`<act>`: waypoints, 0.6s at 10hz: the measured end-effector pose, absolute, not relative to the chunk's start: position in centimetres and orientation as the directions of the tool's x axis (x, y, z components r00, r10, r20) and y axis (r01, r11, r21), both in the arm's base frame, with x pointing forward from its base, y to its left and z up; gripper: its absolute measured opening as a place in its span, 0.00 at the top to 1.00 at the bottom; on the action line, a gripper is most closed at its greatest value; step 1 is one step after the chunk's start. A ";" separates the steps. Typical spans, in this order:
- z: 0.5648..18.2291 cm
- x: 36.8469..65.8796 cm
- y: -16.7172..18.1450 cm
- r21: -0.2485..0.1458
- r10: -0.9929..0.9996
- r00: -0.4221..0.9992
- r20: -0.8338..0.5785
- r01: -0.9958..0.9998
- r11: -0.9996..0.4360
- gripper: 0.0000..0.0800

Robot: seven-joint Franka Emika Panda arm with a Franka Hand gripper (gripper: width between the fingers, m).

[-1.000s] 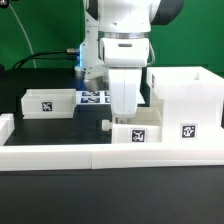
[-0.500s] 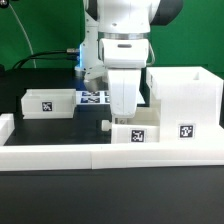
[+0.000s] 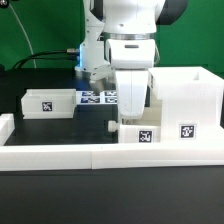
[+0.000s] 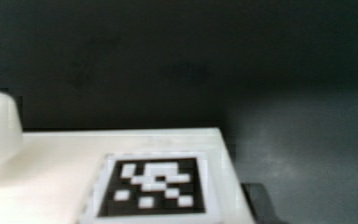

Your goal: Assemble drawer

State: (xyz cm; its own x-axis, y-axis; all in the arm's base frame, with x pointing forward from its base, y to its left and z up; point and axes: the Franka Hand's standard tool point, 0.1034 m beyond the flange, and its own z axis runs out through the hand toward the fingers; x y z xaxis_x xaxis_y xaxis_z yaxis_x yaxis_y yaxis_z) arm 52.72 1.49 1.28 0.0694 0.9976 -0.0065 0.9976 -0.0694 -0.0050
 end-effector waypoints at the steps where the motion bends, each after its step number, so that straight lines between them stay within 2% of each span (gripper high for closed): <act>1: 1.3 52.7 1.5 -0.005 0.998 0.069 -0.007 0.998 -0.069 0.94; 5: 1.5 53.2 1.9 -0.010 0.998 0.053 -0.018 0.999 -0.053 0.94; 6: 1.4 53.1 1.8 -0.011 0.998 0.055 -0.018 0.998 -0.055 0.85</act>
Offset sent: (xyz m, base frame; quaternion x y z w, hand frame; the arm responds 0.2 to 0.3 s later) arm 0.0154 0.0271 0.0013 0.0157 -0.0264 -0.0935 0.9951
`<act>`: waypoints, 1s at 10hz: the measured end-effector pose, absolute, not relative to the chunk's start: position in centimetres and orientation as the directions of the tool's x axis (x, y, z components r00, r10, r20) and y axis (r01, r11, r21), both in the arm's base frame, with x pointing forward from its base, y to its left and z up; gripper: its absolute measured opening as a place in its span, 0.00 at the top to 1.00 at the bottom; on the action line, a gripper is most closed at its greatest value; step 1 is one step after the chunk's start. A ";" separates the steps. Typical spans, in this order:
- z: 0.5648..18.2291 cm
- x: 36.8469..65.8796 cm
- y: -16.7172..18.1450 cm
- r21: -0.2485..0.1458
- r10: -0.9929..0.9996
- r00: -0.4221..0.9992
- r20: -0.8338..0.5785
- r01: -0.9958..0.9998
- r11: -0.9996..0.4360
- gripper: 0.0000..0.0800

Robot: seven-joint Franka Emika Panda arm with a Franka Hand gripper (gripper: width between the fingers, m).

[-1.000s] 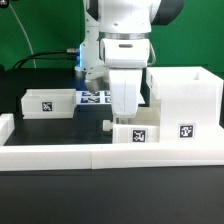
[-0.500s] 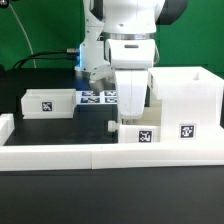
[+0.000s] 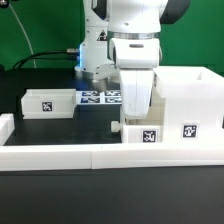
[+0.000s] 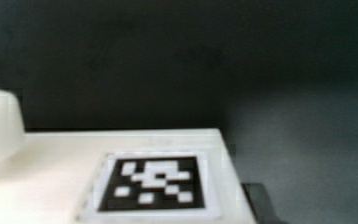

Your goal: Assemble drawer

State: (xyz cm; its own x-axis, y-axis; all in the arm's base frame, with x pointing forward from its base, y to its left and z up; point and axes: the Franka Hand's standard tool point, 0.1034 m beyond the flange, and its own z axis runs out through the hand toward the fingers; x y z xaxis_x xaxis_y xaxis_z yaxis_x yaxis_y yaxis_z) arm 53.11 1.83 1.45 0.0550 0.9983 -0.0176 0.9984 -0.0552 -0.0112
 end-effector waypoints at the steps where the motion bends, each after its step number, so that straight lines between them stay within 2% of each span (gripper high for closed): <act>1: 1.5 53.1 1.7 -0.010 0.998 0.058 -0.017 0.998 -0.059 0.85; 2: 1.7 53.1 1.7 -0.007 0.998 0.066 -0.017 0.998 -0.066 0.68; 3: 2.0 53.2 1.8 -0.002 0.997 0.073 -0.017 0.997 -0.073 0.45; 4: 2.4 53.3 1.8 0.004 0.996 0.091 -0.017 0.996 -0.091 0.29; 5: 3.3 53.5 1.8 0.016 0.994 0.108 -0.017 0.994 -0.107 0.29; 6: 4.3 53.8 1.9 0.030 0.993 0.117 -0.016 0.993 -0.116 0.21; 9: 6.5 54.4 0.4 0.034 0.994 0.108 -0.028 0.994 -0.107 0.19; 10: 6.6 54.5 -0.9 0.032 0.995 0.093 -0.034 0.995 -0.092 0.19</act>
Offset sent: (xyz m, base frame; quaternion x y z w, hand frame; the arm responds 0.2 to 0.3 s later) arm -0.0038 -0.0002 0.0157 -0.0109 -0.0118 0.0240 0.9996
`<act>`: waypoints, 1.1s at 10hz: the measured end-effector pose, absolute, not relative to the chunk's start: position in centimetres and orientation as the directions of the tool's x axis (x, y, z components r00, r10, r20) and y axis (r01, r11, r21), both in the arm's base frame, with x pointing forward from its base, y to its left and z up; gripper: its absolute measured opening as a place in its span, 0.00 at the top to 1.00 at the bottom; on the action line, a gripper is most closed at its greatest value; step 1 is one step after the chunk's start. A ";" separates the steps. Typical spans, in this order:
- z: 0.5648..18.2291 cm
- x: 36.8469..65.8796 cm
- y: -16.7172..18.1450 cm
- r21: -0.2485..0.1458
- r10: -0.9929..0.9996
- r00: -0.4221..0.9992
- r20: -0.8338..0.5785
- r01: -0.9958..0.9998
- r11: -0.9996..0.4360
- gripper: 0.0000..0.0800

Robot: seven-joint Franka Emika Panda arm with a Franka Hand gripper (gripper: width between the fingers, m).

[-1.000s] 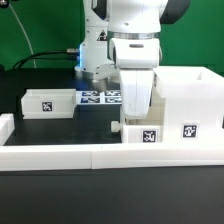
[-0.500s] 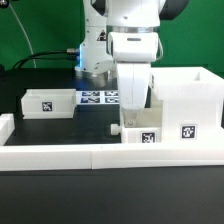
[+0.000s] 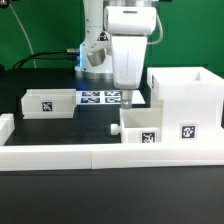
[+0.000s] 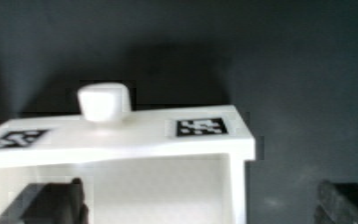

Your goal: Assemble drawer

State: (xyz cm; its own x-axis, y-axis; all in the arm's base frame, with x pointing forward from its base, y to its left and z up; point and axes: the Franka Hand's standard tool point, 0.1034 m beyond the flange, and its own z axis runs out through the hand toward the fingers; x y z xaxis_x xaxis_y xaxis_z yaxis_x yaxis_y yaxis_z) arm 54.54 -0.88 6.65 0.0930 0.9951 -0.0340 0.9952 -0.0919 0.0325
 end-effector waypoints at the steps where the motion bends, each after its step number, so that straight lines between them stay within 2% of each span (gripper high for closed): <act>1: 6.5 54.5 -1.9 0.031 0.995 0.091 -0.035 0.995 -0.090 0.19; 5: 6.0 54.2 -4.3 0.022 0.998 0.064 -0.024 0.998 -0.064 0.19; 7: 4.6 54.1 -6.7 0.008 0.997 0.057 0.056 0.998 -0.057 0.19; 11: 3.2 52.6 -9.2 -0.016 0.985 0.060 0.161 0.998 -0.058 0.19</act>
Offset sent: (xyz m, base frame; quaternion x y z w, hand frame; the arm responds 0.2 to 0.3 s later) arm 0.0000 0.0000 0.0000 0.0000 0.0000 0.0000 1.0000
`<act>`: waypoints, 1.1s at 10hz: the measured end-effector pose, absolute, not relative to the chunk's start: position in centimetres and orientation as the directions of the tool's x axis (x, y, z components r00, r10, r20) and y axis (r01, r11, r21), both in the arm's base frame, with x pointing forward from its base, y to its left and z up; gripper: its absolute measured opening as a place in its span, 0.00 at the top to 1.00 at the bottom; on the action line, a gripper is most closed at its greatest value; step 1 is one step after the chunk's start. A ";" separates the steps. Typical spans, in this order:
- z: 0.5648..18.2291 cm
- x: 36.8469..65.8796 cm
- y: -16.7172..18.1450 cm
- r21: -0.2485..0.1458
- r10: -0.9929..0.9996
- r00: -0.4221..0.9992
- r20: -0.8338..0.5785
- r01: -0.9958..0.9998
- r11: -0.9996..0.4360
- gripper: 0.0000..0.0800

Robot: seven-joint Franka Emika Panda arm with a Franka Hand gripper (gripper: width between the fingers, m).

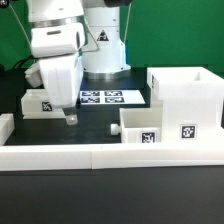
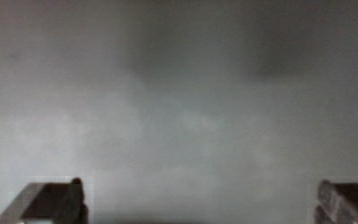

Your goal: Assemble drawer

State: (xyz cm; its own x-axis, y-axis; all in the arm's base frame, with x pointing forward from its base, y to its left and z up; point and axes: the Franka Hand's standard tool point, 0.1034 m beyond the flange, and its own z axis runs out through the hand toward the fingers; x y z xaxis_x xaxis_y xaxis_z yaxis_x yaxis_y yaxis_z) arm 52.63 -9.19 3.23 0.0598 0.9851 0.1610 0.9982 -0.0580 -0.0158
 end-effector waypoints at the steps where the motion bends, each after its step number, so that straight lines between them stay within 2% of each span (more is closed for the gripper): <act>1: 3.1 52.4 -9.3 -0.020 0.982 0.070 0.176 0.997 -0.068 0.19; 2: 2.8 52.3 -9.1 -0.031 0.979 0.067 0.193 0.998 -0.063 0.19; 6: 2.4 53.3 -6.1 -0.029 0.978 0.020 0.209 0.999 -0.015 0.19; 10: 2.3 53.2 -6.3 -0.031 0.977 0.026 0.209 0.999 -0.020 0.19; 11: 1.7 52.9 -6.0 -0.026 0.976 -0.032 0.217 0.999 0.039 0.19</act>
Offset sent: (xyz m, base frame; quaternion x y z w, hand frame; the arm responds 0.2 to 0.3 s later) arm 0.0220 0.0338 0.0001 0.0086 0.0126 -0.0514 0.9986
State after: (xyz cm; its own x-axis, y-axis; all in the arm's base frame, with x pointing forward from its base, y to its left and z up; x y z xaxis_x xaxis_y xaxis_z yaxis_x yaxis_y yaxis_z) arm 52.92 -6.05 1.67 -0.0324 0.9757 0.2168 0.9989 0.0388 -0.0255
